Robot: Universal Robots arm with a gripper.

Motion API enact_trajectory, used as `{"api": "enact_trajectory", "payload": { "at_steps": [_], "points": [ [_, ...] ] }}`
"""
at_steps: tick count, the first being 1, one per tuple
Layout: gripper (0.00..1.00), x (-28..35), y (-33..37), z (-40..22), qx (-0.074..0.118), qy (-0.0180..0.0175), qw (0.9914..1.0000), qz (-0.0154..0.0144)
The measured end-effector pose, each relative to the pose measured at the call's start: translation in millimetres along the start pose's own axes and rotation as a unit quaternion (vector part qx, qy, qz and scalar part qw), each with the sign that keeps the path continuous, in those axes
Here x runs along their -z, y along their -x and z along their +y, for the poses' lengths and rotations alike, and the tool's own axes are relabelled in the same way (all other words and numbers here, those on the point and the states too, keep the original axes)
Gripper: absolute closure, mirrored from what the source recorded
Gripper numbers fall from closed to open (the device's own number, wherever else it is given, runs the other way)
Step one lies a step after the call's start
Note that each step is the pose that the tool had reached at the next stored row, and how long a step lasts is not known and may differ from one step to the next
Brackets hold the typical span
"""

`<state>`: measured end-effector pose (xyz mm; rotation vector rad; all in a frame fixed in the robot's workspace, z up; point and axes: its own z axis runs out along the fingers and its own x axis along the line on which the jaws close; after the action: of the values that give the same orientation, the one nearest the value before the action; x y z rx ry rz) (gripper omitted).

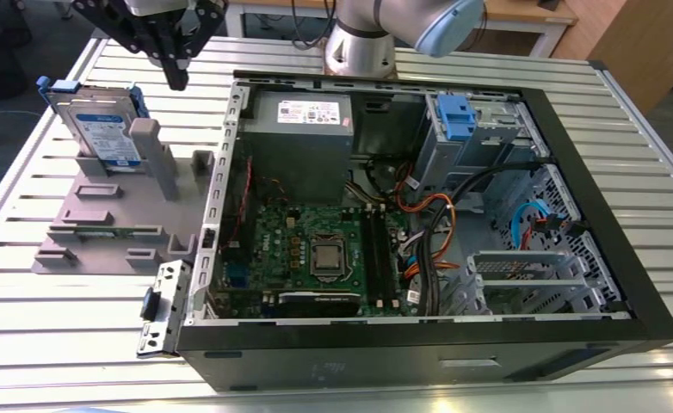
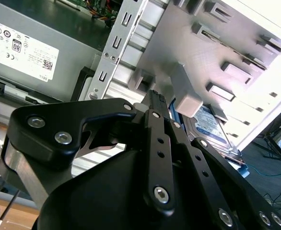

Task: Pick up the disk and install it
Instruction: 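Reach for the disk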

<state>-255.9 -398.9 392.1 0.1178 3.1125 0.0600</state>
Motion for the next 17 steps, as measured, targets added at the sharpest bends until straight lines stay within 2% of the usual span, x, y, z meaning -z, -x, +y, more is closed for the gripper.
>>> {"api": "enact_trajectory", "payload": {
  "at_steps": [17],
  "points": [
    [0.89, 0.0, -3.9, -0.3, 0.0, -0.0003, 1.0, -0.0001]
  ]
}}
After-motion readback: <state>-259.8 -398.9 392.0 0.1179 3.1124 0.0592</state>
